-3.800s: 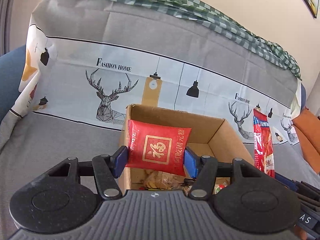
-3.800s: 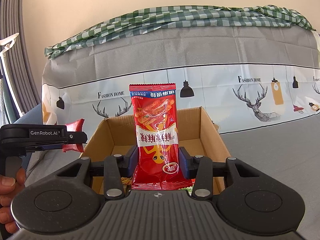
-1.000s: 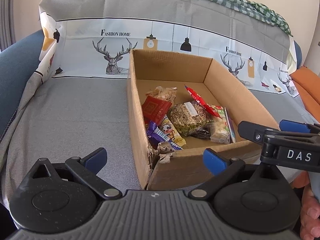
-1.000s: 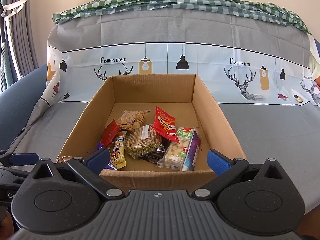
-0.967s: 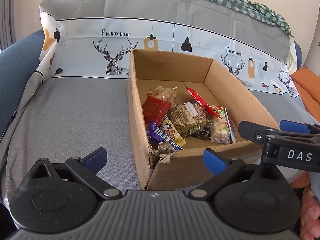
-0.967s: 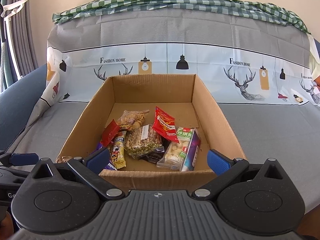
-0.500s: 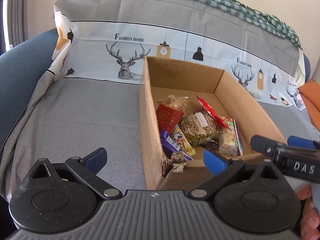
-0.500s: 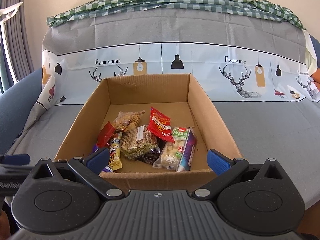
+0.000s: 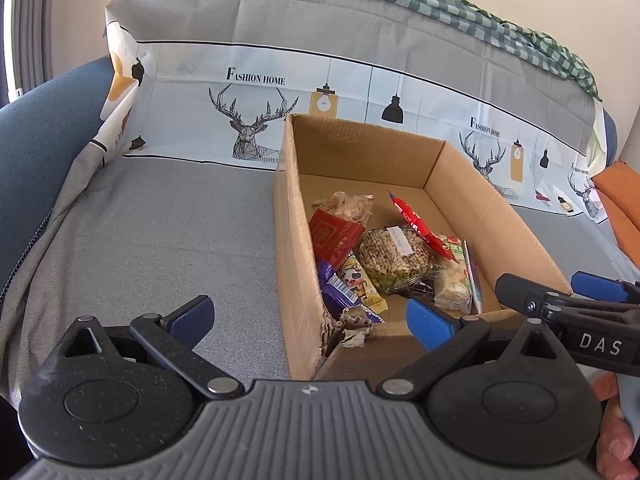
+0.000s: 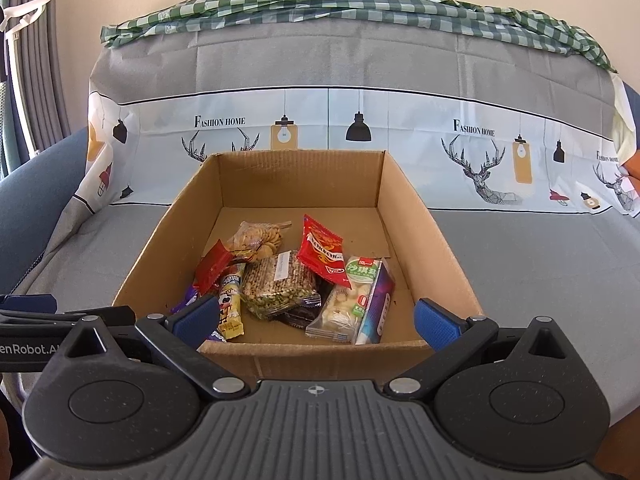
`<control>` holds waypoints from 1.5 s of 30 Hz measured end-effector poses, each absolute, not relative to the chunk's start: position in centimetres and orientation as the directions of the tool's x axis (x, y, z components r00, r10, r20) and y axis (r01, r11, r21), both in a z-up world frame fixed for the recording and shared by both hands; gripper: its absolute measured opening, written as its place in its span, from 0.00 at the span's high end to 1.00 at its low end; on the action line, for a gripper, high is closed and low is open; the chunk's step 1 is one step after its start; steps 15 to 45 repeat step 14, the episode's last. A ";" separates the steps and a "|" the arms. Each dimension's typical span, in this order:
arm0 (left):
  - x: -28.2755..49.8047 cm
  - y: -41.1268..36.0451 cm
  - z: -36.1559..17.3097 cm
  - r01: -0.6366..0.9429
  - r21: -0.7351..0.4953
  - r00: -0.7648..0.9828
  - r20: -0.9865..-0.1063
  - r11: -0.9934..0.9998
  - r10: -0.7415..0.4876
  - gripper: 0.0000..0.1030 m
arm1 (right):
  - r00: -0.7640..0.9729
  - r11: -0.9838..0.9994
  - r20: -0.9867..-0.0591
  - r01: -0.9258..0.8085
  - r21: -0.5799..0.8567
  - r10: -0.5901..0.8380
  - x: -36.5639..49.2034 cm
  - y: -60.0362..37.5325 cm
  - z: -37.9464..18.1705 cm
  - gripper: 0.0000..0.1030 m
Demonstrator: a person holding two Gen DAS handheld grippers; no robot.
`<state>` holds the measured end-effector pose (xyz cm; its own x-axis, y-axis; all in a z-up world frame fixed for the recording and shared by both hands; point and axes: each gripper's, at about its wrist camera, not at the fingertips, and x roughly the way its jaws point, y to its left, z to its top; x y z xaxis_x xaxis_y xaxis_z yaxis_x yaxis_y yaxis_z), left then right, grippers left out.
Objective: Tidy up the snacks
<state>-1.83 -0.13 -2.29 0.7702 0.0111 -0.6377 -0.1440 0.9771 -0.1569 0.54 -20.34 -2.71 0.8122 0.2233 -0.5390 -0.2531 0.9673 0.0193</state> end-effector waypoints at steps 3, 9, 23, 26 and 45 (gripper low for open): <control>-1.9 -0.2 -2.2 -0.136 -0.158 0.779 -0.627 0.978 0.007 0.01 | 0.815 0.968 -0.536 -0.250 0.020 0.221 0.5 -20.4 -2.6 0.01; -2.2 -0.5 -1.9 -0.118 -0.159 0.793 -0.609 0.980 -0.004 0.01 | 0.820 0.970 -0.527 -0.238 0.042 0.224 0.4 -20.6 -2.3 0.01; -2.1 -0.5 -1.9 -0.117 -0.162 0.793 -0.609 0.980 -0.006 0.01 | 0.818 0.972 -0.531 -0.230 0.050 0.221 0.4 -20.7 -2.3 0.01; -2.1 -0.5 -1.9 -0.117 -0.162 0.793 -0.609 0.980 -0.006 0.01 | 0.818 0.972 -0.531 -0.230 0.050 0.221 0.4 -20.7 -2.3 0.01; -2.1 -0.5 -1.9 -0.117 -0.162 0.793 -0.609 0.980 -0.006 0.01 | 0.818 0.972 -0.531 -0.230 0.050 0.221 0.4 -20.7 -2.3 0.01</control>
